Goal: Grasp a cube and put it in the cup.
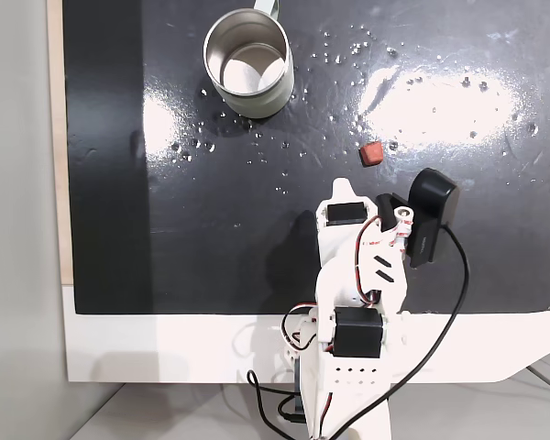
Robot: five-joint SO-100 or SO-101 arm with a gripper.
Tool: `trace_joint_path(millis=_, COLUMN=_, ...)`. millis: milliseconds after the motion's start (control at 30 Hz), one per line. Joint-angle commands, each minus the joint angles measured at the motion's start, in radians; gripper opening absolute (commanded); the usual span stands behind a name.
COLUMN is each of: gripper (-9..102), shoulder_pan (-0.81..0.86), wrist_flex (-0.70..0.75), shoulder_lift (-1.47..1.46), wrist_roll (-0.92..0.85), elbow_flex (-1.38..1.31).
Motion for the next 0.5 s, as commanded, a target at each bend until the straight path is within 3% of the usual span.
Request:
trace_joint_path(millis=0, gripper=0, shoulder_pan=0.037, wrist_flex=0.060, shoulder_lift=-0.087, wrist_roll=-0.023, elbow_flex=-0.184)
trace_joint_path(millis=467, gripper=0, shoulder_pan=0.140, wrist_flex=0.213, shoulder_lift=-0.571, wrist_roll=-0.081, elbow_flex=-0.577)
